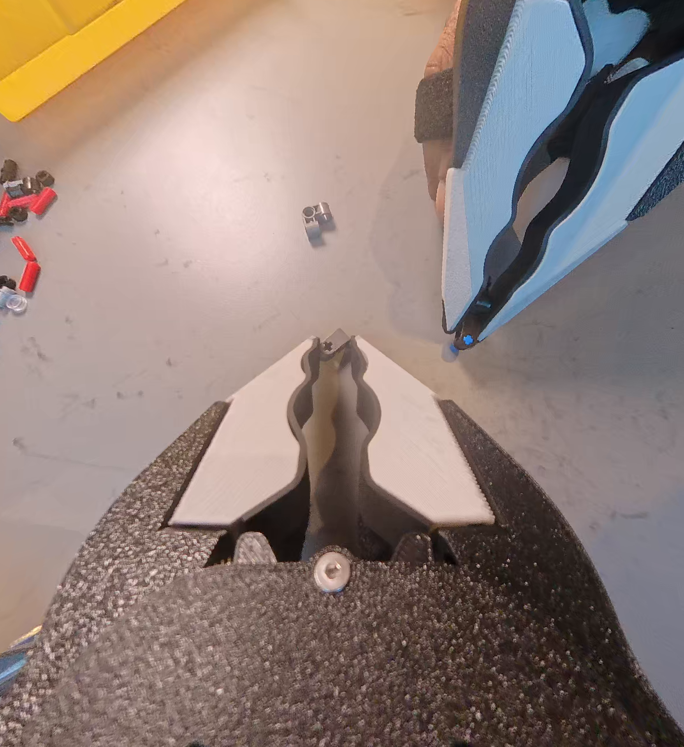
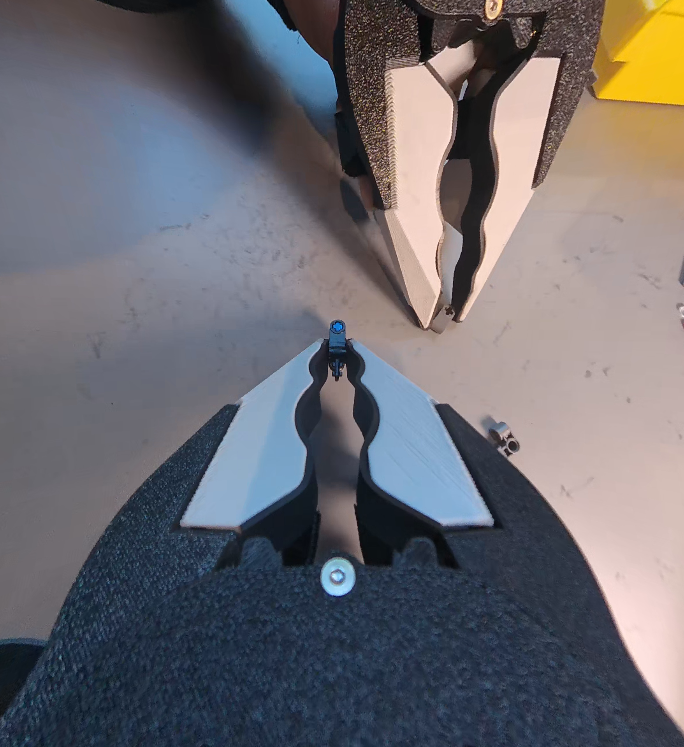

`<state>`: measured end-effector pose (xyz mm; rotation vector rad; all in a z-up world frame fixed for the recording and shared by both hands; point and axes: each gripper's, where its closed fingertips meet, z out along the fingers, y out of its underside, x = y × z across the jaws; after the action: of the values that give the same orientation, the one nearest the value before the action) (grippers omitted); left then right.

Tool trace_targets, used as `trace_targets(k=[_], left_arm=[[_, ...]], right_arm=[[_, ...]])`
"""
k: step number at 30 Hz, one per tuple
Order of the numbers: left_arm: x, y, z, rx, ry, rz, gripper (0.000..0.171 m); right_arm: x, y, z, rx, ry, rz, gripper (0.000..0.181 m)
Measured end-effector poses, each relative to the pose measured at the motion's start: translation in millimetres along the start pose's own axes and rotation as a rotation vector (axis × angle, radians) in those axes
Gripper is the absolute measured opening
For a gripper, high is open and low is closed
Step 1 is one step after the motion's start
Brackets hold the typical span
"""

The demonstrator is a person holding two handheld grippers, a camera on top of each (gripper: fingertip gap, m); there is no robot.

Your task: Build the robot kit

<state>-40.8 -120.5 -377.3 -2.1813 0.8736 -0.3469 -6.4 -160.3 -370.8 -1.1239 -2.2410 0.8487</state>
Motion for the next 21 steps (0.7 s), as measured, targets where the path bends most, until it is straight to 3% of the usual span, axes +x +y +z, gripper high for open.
trace_targets(k=[21], left_arm=[[9.6,30.0,-32.0,-0.014,-0.023,-0.011,0.014]], right_arm=[[1.1,-1.2,-0.8,0.022,0.0,0.009,0.008]])
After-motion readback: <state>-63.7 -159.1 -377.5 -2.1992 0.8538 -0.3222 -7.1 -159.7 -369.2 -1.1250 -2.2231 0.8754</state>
